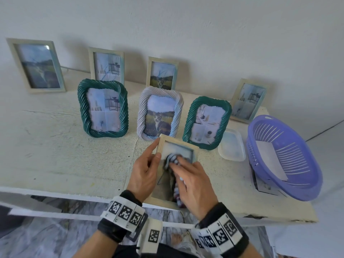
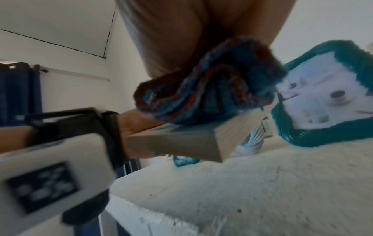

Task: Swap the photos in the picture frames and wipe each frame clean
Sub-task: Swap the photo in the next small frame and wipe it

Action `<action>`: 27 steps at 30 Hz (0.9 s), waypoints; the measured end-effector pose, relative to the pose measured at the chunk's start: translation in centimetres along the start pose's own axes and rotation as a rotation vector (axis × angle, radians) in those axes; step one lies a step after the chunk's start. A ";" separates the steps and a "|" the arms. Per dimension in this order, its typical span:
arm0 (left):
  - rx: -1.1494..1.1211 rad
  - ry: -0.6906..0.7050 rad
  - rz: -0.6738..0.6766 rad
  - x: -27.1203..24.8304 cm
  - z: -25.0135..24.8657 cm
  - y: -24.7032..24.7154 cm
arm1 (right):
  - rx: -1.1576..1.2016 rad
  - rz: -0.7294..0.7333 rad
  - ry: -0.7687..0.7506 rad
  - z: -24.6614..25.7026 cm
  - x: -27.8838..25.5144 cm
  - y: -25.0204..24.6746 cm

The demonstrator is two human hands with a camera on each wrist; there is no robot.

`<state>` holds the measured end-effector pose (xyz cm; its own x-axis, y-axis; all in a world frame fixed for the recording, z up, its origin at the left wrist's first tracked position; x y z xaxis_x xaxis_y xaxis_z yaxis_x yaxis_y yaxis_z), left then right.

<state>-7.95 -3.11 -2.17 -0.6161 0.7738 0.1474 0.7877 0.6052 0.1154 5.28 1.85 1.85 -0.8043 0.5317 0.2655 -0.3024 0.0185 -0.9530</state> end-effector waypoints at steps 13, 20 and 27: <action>0.033 -0.012 -0.014 0.4 -0.5 -1.0 | -0.029 0.047 -0.256 2.1 0.1 -1.5; 0.000 -0.008 -0.005 0.1 -0.8 -0.3 | -0.095 -0.024 -0.080 0.5 2.2 -2.5; 0.004 -0.015 -0.018 0.2 -0.4 -0.6 | -0.095 0.101 -0.216 0.9 1.4 -1.8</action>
<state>-8.56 -3.39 -1.82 -0.6301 0.7655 0.1305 0.7765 0.6197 0.1142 4.23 1.77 4.10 -0.9216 0.3421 0.1831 -0.1734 0.0592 -0.9831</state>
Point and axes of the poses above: each hand's wrist, its own x-axis towards the middle knuckle, its own y-axis out of the palm, z = x × y, the point moved 7 cm from there along x, towards the middle knuckle, and after that the axes turned 12 degrees about -x, right-handed, at the moved point
